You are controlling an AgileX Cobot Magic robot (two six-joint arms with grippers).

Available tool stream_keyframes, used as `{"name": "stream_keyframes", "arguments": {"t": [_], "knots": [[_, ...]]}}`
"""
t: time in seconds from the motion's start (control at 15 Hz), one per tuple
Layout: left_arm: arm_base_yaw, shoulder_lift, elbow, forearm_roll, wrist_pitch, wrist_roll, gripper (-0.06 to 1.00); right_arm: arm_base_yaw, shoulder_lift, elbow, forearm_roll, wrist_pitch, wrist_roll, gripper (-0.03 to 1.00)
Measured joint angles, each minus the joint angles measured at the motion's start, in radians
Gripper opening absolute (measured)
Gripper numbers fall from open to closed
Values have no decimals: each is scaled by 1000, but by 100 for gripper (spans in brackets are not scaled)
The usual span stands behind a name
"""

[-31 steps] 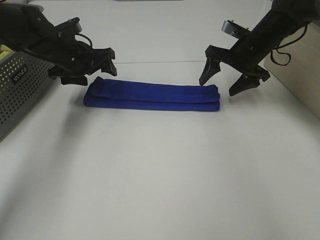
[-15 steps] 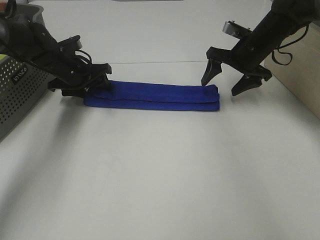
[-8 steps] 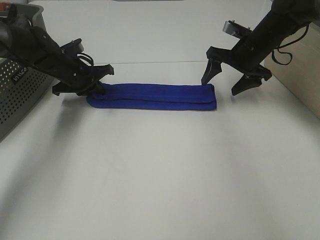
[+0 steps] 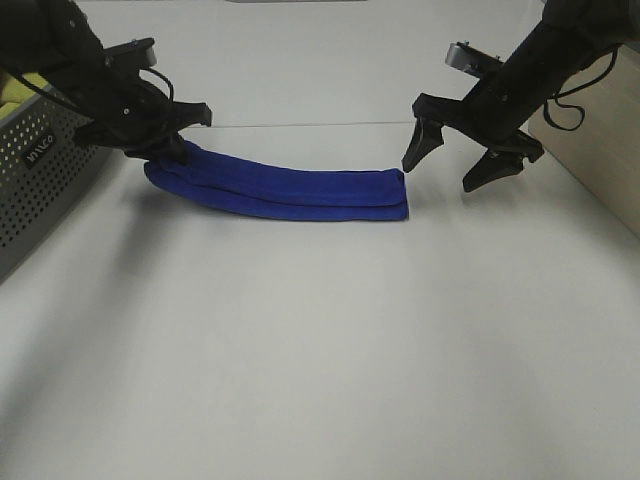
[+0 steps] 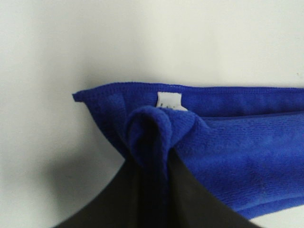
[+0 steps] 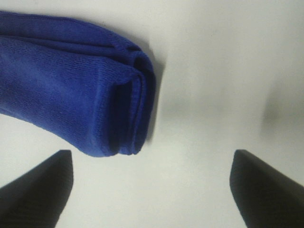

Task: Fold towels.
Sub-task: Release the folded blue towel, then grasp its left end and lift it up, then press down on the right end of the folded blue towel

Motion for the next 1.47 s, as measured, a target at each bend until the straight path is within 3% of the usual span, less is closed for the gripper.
{"name": "stream_keyframes", "arguments": {"t": [0.13, 0.27, 0.47, 0.6, 0.8, 1.13, 1.27, 1.4, 1.47], "knots": [[0, -3, -105, 85, 133, -55, 10, 0, 0, 0, 1, 1, 0, 84], [-2, -3, -176, 92, 214, -67, 10, 0, 0, 0, 1, 2, 0, 84], [-92, -3, -276, 87, 295, -104, 10, 0, 0, 0, 9, 27, 1, 84], [-143, -3, -279, 55, 289, -130, 10, 0, 0, 0, 10, 34, 2, 84], [-215, 28, -283, -6, 186, -185, 10, 0, 0, 0, 29, 59, 4, 84], [-265, 150, -283, -116, 53, -233, 11, 0, 0, 0, 39, 106, 4, 84], [-274, 154, -283, -184, 8, -234, 26, 0, 0, 0, 40, 110, 4, 84], [-277, 154, -283, -262, -32, -235, 57, 0, 0, 0, 46, 115, 4, 84], [-278, 154, -283, -301, -49, -233, 66, 0, 0, 0, 49, 118, 4, 84]]}}
